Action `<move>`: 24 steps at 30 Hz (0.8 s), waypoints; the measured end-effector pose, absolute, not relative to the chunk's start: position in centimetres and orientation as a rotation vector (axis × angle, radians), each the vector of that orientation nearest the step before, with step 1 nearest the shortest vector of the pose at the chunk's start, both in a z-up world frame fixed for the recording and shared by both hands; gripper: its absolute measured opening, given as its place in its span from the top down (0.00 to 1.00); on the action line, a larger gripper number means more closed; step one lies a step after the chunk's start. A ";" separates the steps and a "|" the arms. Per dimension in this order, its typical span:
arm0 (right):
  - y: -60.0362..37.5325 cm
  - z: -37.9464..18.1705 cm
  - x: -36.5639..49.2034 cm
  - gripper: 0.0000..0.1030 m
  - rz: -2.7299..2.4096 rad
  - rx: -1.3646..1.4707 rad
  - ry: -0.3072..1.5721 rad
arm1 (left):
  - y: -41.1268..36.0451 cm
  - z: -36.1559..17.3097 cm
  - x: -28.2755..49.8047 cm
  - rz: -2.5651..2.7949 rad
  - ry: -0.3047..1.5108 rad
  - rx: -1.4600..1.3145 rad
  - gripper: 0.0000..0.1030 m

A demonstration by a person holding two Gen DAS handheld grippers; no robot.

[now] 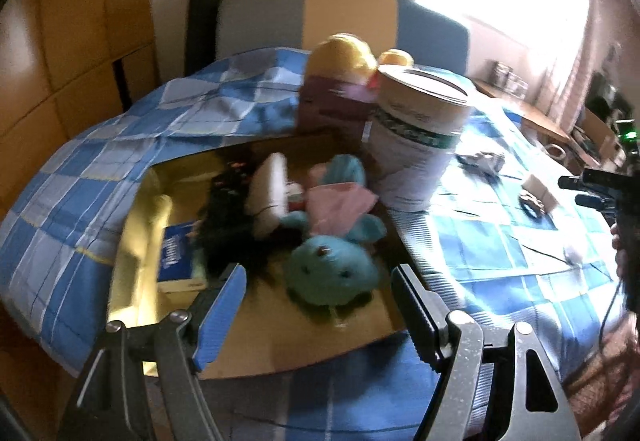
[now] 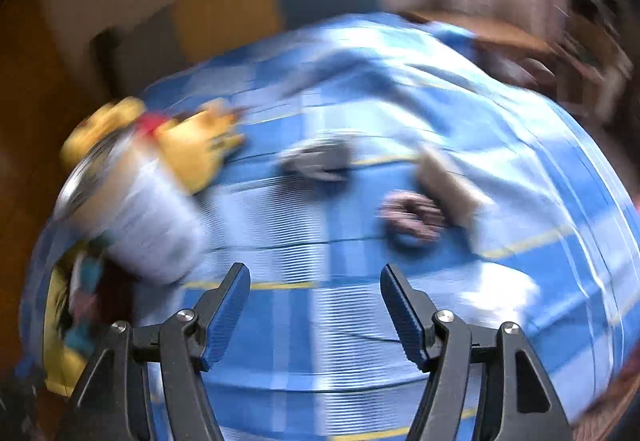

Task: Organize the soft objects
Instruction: 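Move both tools back toward the scrunchie and plastic bag on the bed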

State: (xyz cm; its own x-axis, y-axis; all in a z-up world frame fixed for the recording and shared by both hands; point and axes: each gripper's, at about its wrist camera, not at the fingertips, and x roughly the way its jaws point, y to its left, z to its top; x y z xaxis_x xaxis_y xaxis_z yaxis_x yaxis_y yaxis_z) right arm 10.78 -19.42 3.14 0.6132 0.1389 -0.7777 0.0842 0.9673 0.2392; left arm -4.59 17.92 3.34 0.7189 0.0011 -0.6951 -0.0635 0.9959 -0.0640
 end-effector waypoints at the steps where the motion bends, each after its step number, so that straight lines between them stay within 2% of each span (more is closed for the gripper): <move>1: -21.3 3.0 10.9 0.33 -0.009 0.305 0.921 | 17.3 3.4 -4.4 0.018 0.770 -0.078 0.26; 5: -28.5 1.6 11.3 0.33 -0.173 0.454 0.963 | 15.2 3.3 -3.6 -0.030 0.782 -0.055 0.26; 11: -34.2 -2.7 11.4 0.33 -0.322 0.650 1.056 | 11.9 3.3 -2.9 -0.103 0.794 -0.010 0.26; 16: -33.2 -4.1 11.7 0.33 -0.215 0.692 1.096 | 9.8 2.9 -2.4 -0.150 0.812 0.016 0.26; 19: -30.8 -3.4 12.0 0.33 0.095 0.784 1.076 | 8.8 2.5 -2.3 -0.173 0.827 0.031 0.26; 24: -27.8 -1.0 12.2 0.33 0.161 0.665 1.031 | 7.6 1.9 -2.1 -0.199 0.846 0.053 0.26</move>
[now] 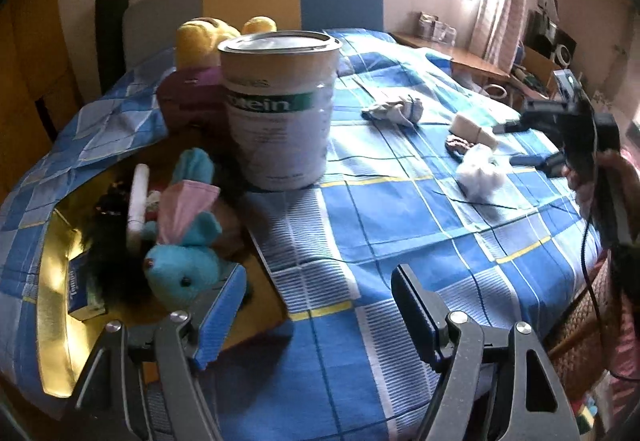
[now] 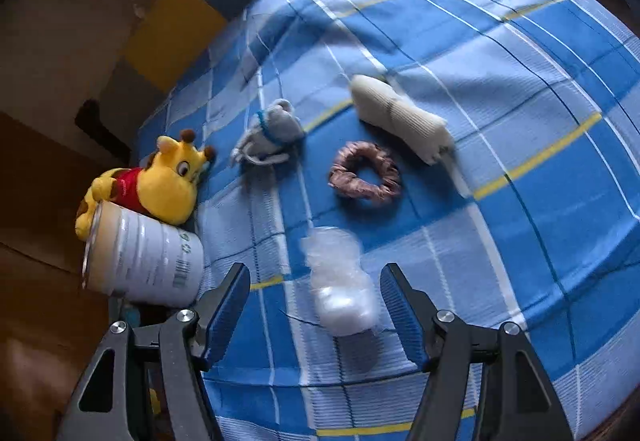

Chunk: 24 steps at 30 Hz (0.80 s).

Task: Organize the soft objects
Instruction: 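Move both tools back toward the scrunchie and plastic bag on the bed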

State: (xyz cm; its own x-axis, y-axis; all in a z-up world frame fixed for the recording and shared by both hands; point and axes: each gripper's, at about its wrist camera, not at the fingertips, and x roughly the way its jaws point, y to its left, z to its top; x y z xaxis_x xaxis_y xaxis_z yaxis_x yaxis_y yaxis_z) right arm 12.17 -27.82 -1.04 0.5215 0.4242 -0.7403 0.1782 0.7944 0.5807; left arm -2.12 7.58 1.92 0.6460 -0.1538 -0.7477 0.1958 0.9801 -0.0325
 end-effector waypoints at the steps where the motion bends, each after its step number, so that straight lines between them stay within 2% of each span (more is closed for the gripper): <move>1: -28.0 -0.8 12.3 0.33 0.136 0.665 1.011 | 7.4 1.8 -2.1 -0.204 0.848 0.060 0.26; 13: -33.5 -2.7 12.6 0.33 -0.148 0.840 0.891 | 5.2 0.7 -1.0 -0.240 0.888 0.080 0.26; 24: -34.3 -2.7 11.9 0.33 -0.135 0.900 0.869 | 0.2 0.7 1.5 -0.345 0.920 0.089 0.26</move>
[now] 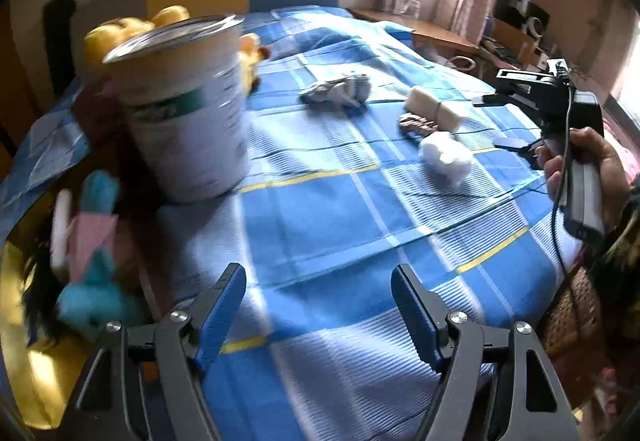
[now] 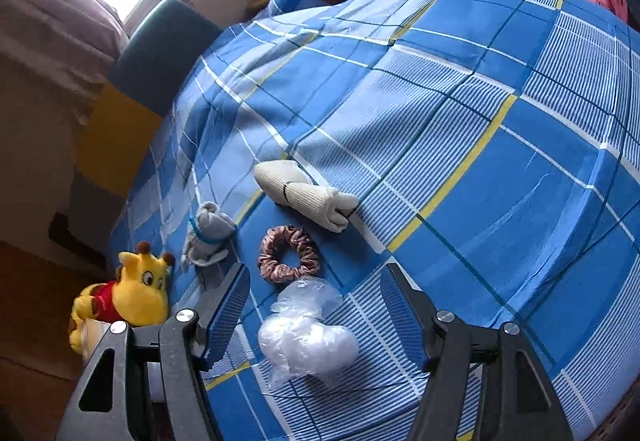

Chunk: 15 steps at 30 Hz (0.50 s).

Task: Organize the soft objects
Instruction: 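Move both tools back toward the scrunchie and plastic bag on the bed, then grasp the clear plastic bag with the right tool while the left tool grasps the brown scrunchie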

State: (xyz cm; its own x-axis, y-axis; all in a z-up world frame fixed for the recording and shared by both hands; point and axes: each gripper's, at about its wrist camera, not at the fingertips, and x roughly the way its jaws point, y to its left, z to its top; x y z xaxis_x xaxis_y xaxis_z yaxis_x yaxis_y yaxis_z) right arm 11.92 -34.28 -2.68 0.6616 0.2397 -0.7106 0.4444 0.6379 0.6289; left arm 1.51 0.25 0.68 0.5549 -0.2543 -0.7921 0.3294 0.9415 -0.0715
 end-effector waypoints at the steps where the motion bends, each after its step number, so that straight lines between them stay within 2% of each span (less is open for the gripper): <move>1: -34.4 -2.7 11.8 0.33 -0.134 0.913 0.862 | -0.2 0.7 1.8 -0.357 0.921 0.087 0.27; 6: -35.6 -2.9 11.2 0.33 -0.143 0.988 0.830 | -3.7 0.7 4.4 -0.447 0.945 0.055 0.27; 10: -36.1 -2.7 10.8 0.33 -0.135 1.021 0.803 | -6.4 0.8 6.2 -0.499 0.954 0.048 0.34; 15: -36.4 -3.0 11.0 0.33 -0.115 1.047 0.809 | -9.4 0.5 8.0 -0.533 0.969 0.053 0.34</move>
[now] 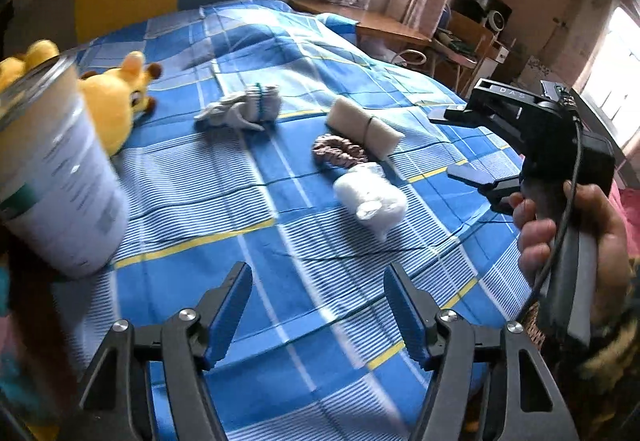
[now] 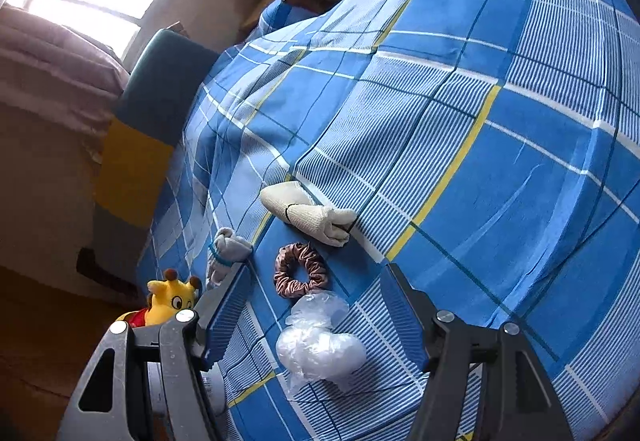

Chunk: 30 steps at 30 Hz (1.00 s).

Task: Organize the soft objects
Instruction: 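Grasp the clear plastic bag with the right tool while the left tool grasps the brown scrunchie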

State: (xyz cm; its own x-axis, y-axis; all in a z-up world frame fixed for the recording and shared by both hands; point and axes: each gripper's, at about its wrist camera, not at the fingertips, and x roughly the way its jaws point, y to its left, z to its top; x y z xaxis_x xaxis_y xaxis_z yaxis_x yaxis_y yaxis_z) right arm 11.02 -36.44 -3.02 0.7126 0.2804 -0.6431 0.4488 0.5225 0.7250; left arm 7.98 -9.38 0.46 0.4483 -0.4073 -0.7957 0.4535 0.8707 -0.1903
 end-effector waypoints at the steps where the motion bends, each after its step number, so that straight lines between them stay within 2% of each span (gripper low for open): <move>1: -36.5 -3.1 11.0 0.33 -0.109 1.051 0.807 | -9.7 0.3 8.1 -0.539 0.971 0.061 0.34; 10: -33.1 -2.8 13.1 0.33 0.049 0.935 0.905 | -8.8 -1.4 11.2 -0.459 1.016 0.058 0.34; 17: -27.4 -3.4 15.2 0.33 0.071 0.560 1.114 | -6.9 -2.0 12.6 -0.404 1.024 0.012 0.36; 26: -24.7 -4.9 15.4 0.34 0.033 0.337 1.215 | -6.7 -2.4 13.0 -0.405 1.032 0.015 0.36; 28: -25.0 -5.1 15.5 0.46 0.017 0.320 1.220 | -7.0 -2.4 13.2 -0.407 1.031 0.023 0.36; 29: -25.2 -5.2 15.4 0.61 0.008 0.329 1.220 | -7.1 -2.5 13.2 -0.407 1.032 0.027 0.36; 30: -25.4 -4.8 15.2 0.69 0.003 0.329 1.199 | -7.2 -2.6 13.3 -0.408 1.033 0.030 0.36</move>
State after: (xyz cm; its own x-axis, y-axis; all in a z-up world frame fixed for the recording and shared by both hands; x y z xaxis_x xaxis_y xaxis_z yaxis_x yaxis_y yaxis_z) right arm 15.24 -25.37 -4.84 0.3689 0.1753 -0.9128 0.1708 0.9525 0.2520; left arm 13.32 -7.16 -2.56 0.4444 -0.3148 -0.8387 0.3426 0.9248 -0.1656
